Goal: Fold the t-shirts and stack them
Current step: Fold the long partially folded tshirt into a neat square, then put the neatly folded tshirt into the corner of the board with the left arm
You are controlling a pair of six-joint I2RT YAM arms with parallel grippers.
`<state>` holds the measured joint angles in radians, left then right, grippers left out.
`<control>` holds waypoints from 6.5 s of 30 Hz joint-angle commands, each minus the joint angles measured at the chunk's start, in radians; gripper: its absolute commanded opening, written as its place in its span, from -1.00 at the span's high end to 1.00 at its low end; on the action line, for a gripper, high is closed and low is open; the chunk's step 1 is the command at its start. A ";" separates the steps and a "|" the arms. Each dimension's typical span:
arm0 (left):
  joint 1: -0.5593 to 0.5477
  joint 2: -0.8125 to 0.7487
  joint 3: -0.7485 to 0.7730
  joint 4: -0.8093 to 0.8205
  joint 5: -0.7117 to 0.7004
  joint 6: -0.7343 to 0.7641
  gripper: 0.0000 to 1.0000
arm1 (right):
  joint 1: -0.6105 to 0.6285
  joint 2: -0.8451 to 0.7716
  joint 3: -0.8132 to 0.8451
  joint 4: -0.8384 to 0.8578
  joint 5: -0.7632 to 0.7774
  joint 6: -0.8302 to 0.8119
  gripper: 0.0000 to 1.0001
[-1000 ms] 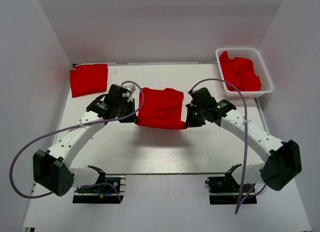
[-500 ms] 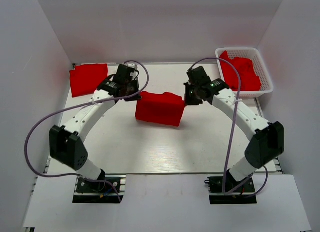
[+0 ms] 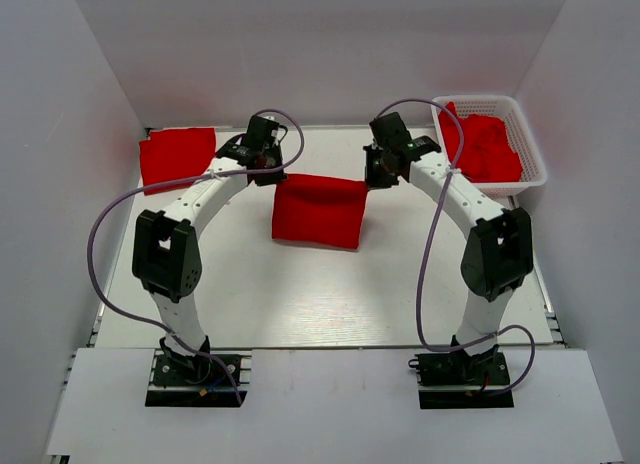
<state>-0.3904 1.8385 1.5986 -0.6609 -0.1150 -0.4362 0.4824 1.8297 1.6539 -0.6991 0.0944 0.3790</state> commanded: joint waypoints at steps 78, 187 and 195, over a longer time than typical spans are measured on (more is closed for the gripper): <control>0.085 0.220 -0.209 0.366 0.225 0.172 -0.62 | -0.119 -0.147 -0.209 0.228 -0.127 -0.101 -0.81; 0.683 0.424 0.394 0.345 -0.213 0.472 1.00 | -0.116 0.137 0.147 0.150 -0.078 -0.095 -0.81; 0.683 0.453 0.374 0.296 -0.293 0.395 1.00 | -0.119 0.120 0.110 0.153 -0.073 -0.095 -0.81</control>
<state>0.2825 2.3119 1.9533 -0.3065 -0.3359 -0.0010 0.3622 1.9682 1.7638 -0.5354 0.0223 0.2810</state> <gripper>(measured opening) 0.137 0.905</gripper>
